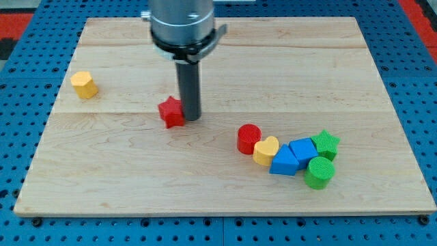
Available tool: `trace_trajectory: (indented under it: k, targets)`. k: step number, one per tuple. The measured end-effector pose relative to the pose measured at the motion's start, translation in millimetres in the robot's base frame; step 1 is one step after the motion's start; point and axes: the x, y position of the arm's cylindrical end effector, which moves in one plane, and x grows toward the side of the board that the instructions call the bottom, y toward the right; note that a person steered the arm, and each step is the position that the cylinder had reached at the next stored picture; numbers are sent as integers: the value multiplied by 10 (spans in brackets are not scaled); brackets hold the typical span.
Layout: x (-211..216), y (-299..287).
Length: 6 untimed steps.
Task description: Place red star to right of hexagon
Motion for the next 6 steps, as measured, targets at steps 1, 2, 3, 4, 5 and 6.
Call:
trace_trajectory:
  k: [1,2,3,4,5,6]
  targets:
    - [-142,-571]
    - [-29,-706]
    - [313,-935]
    - [-297,-1145]
    - [-416,-1189]
    - [205,-815]
